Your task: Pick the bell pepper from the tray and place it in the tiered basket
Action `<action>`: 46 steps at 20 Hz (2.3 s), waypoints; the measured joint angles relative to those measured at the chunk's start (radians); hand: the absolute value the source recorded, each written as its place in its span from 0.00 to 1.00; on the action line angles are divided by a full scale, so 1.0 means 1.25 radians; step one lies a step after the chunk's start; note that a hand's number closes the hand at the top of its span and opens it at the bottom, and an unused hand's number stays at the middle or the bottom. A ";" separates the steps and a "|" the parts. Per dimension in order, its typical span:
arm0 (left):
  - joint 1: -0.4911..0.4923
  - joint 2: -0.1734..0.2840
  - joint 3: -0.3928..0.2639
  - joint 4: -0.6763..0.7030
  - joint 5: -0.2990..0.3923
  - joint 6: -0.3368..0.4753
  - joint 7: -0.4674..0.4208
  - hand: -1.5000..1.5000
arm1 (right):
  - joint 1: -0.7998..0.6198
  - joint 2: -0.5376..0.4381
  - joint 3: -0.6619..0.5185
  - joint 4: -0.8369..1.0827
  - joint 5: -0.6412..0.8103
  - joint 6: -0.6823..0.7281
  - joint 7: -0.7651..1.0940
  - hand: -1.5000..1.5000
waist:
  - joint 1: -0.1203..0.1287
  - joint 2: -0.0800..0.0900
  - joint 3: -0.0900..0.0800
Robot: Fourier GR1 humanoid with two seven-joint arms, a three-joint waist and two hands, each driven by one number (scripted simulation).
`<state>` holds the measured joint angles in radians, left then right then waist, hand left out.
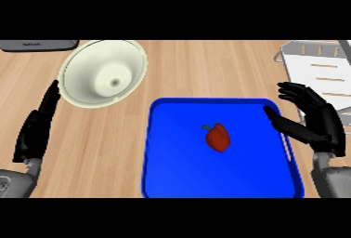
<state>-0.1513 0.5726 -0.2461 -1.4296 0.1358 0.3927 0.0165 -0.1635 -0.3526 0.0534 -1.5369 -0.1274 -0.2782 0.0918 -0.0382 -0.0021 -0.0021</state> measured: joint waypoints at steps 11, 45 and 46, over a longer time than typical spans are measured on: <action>-0.003 -0.021 0.015 0.007 0.008 -0.038 0.004 0.50 | 0.097 -0.200 0.084 -0.273 0.127 0.069 0.358 0.00 | 0.021 -0.002 -0.002; -0.012 -0.084 0.075 0.009 -0.054 -0.097 0.016 0.50 | -0.299 -0.075 0.352 -0.075 0.197 0.317 0.832 0.00 | 0.034 0.001 0.001; -0.010 -0.087 0.077 0.009 -0.056 -0.097 0.016 0.50 | -0.295 -0.078 0.356 -0.080 0.201 0.321 0.832 0.00 | 0.033 0.000 0.001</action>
<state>-0.1641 0.4636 -0.1501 -1.4181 0.0654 0.2718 0.0367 -0.5328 -0.4505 0.4979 -1.6368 0.1238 0.1237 1.1316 0.0034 -0.0016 -0.0006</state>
